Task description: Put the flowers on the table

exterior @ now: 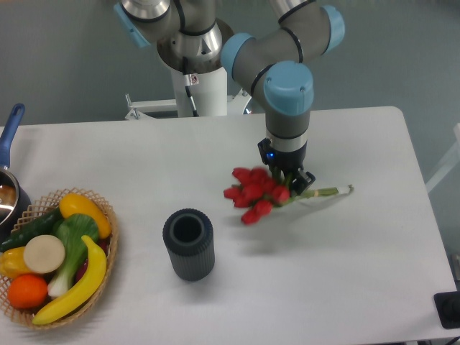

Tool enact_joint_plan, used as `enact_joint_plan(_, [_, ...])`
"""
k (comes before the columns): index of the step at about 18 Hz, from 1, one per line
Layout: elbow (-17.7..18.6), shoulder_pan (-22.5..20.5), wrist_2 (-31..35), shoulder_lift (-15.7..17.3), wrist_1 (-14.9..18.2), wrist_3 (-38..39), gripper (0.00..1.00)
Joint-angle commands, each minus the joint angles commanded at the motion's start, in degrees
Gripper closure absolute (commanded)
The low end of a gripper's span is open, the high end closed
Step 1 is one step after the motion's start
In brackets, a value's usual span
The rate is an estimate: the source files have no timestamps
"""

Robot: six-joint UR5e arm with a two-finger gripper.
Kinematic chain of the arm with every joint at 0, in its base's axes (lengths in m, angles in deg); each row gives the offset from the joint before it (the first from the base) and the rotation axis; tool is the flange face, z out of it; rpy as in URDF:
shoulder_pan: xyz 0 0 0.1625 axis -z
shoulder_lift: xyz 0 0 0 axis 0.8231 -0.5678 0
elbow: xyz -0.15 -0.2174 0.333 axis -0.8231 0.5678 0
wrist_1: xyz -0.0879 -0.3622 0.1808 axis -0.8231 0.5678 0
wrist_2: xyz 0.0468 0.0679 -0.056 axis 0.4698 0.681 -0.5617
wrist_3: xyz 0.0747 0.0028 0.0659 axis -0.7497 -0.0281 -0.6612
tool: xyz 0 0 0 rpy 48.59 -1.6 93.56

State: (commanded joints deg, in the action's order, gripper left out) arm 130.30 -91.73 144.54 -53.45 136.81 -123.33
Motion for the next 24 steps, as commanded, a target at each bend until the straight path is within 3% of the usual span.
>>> enact_joint_plan(4, [-0.1, 0.0, -0.1, -0.6, 0.3, -0.1, 0.42])
enact_joint_plan(5, [-0.1, -0.1, -0.5, -0.6, 0.2, -0.2, 0.31])
enact_joint_plan(6, [-0.1, -0.3, -1.9, -0.6, 0.1, -0.3, 0.04])
enact_joint_plan(7, [-0.2, -1.0, -5.2, -0.6, 0.0, 0.0, 0.0])
enact_joint_plan(13, [-0.9, -6.6, -20.9, 0.0, -2.5, 1.1, 0.0])
enact_joint_plan(24, [-3.3, -7.8, -23.4, 2.0, -2.4, 0.4, 0.0])
